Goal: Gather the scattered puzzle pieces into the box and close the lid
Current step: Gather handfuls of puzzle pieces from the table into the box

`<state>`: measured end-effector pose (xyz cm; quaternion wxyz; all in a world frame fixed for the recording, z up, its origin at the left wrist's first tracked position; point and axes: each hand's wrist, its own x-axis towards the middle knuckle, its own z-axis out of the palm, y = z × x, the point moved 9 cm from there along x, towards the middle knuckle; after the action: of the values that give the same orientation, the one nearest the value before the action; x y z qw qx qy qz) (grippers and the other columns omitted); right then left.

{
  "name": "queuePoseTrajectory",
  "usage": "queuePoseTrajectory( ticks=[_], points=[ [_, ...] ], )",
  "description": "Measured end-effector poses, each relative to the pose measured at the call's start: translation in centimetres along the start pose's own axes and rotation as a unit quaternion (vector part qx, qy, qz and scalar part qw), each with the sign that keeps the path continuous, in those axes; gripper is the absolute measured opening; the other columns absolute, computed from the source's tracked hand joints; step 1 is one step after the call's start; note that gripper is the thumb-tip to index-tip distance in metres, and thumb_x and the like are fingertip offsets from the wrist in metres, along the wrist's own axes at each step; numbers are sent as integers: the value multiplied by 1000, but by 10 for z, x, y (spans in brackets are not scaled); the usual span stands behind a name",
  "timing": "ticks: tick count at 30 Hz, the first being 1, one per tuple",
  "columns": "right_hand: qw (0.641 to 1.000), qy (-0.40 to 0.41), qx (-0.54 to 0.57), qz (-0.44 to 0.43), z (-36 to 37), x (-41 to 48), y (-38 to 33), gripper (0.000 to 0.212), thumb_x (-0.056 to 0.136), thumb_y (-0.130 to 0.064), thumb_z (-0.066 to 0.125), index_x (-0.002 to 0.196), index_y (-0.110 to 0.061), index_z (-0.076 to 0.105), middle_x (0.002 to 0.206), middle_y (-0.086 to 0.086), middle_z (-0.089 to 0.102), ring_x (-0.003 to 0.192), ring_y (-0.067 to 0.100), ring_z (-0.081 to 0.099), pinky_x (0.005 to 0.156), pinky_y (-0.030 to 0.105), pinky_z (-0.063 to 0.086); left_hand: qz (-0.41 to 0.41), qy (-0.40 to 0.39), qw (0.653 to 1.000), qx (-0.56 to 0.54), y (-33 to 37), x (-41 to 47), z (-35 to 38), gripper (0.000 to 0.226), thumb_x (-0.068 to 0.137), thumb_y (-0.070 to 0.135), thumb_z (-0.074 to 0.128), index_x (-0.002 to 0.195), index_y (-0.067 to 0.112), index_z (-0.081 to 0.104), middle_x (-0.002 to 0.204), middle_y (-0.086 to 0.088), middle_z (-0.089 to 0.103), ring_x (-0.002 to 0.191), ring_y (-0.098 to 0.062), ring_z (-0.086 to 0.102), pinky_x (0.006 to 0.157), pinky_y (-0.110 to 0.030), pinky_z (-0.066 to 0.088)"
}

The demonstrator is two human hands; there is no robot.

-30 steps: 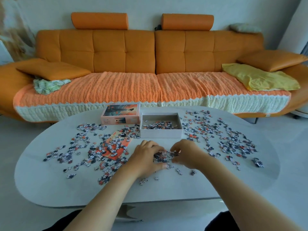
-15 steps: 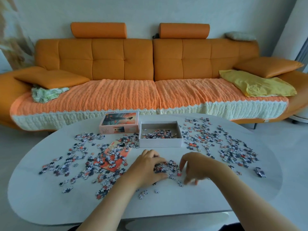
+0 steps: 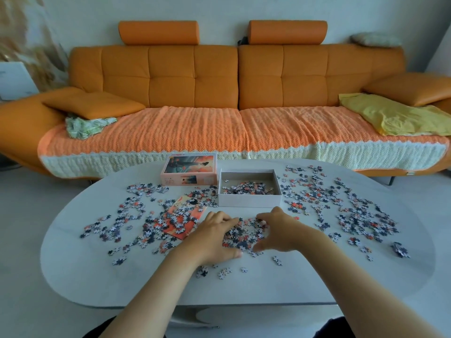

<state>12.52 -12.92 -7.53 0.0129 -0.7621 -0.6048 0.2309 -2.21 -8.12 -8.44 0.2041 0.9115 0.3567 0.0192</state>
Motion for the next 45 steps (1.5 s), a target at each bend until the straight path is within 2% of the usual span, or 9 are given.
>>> queuePoseTrajectory(
  ticks=[10, 14, 25, 29, 32, 35, 38, 41, 45],
  points=[
    [995, 54, 51, -59, -6, 20, -32, 47, 78, -35, 78, 121, -27, 62, 113, -1, 53, 88, 14, 52, 76, 23, 45, 4, 61, 996, -69, -1, 22, -14, 39, 89, 33, 66, 127, 28, 62, 112, 12, 51, 107, -6, 50, 92, -25, 42],
    [992, 53, 95, -60, -10, 28, -32, 29, 78, -24, 78, 106, -22, 71, 100, -4, 64, 64, 6, 55, 52, 17, 44, 12, 85, 992, -91, -4, 29, -24, 21, 84, 26, 73, 105, 28, 73, 100, 12, 57, 91, -6, 56, 82, -23, 46],
    [977, 151, 121, -89, -66, 51, -29, 10, 83, -19, 74, 91, -25, 77, 80, -8, 72, 67, 9, 68, 64, 22, 58, 15, 153, 972, -178, -4, 64, -72, 10, 84, 24, 75, 83, 33, 74, 76, 14, 66, 69, -10, 61, 63, -28, 48],
    [949, 256, 158, -91, -100, 60, -24, 10, 83, -14, 73, 91, -19, 77, 80, -6, 68, 71, 14, 64, 65, 22, 51, 40, 233, 958, -159, -3, 85, -99, 9, 85, 21, 73, 90, 28, 75, 75, 21, 61, 65, 7, 55, 56, -8, 36],
    [939, 296, 140, -108, -107, 67, -26, 14, 88, -14, 68, 96, -19, 77, 90, 0, 72, 77, 18, 64, 71, 28, 52, 51, 274, 952, -125, -6, 100, -100, 15, 89, 20, 69, 102, 24, 75, 87, 8, 65, 74, -3, 55, 64, -13, 39],
    [968, 218, 95, -85, -87, 82, -23, 23, 94, -20, 59, 110, -33, 72, 77, 2, 70, 65, 21, 61, 51, 27, 45, 64, 252, 965, -27, -6, 115, -79, 25, 97, 27, 57, 118, 28, 69, 93, 0, 63, 89, -20, 53, 76, -34, 44],
    [972, 213, 56, -80, -84, 85, -20, 33, 96, -17, 51, 115, -38, 68, 66, -6, 60, 51, 14, 51, 43, 21, 33, 37, 227, 971, 61, -15, 121, -66, 36, 101, 41, 43, 129, 30, 62, 116, 8, 61, 108, -20, 46, 94, -38, 36],
    [952, 271, 79, -123, -95, 76, -22, 31, 96, -12, 52, 112, -29, 72, 79, -11, 57, 62, 7, 52, 53, 18, 35, 40, 246, 966, 64, -18, 112, -73, 36, 101, 40, 42, 130, 29, 60, 121, 9, 57, 113, -18, 43, 95, -34, 27],
    [943, 264, 69, -191, -88, 56, -37, 23, 93, -11, 59, 106, -20, 76, 89, -5, 70, 66, -3, 50, 64, 6, 36, 84, 298, 951, 22, -9, 78, -86, 21, 95, 25, 56, 112, 21, 68, 102, 6, 57, 102, -16, 49, 90, -31, 40]
  ],
)
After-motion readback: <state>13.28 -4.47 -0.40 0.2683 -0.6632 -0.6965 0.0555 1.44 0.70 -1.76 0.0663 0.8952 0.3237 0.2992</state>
